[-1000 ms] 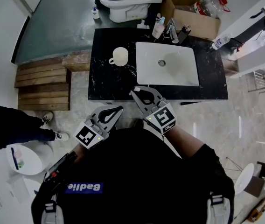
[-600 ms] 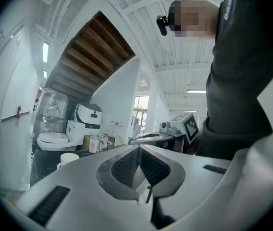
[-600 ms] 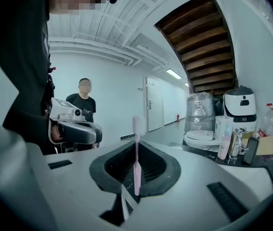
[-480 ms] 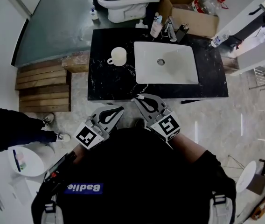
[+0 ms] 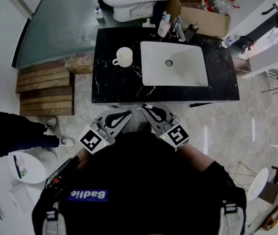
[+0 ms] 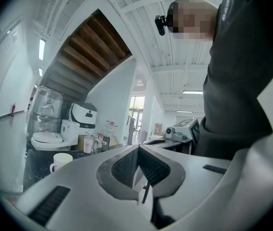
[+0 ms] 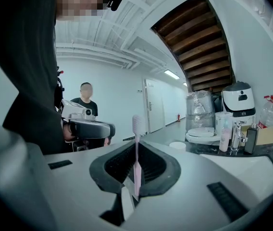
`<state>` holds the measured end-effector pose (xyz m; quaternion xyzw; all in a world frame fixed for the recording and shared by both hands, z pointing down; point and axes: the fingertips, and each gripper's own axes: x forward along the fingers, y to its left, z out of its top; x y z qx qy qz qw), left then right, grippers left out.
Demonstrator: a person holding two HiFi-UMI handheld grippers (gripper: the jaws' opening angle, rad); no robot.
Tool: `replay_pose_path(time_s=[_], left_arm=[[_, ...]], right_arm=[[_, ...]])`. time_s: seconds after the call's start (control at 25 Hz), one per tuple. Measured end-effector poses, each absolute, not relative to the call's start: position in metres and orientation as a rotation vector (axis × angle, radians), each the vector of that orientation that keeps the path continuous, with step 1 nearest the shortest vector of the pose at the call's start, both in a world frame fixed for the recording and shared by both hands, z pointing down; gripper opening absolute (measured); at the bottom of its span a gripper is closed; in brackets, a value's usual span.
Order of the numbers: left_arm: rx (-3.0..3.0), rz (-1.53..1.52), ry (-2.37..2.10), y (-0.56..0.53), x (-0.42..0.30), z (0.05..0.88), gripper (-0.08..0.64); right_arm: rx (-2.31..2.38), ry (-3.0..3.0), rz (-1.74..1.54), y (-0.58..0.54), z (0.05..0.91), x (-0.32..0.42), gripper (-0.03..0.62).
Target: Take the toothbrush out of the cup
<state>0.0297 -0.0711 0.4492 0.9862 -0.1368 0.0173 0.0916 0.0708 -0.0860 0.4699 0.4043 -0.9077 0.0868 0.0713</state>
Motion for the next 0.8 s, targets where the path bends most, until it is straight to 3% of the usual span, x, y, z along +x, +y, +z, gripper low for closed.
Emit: replay_pose_path(time_s=[0.8], left_arm=[[2.930, 0.051, -0.397, -0.0687, 0.0314, 0.4490, 0.009]], right_arm=[[1.174, -2.728, 0.280, -0.0822, 0.4696, 0.0648, 0.026]])
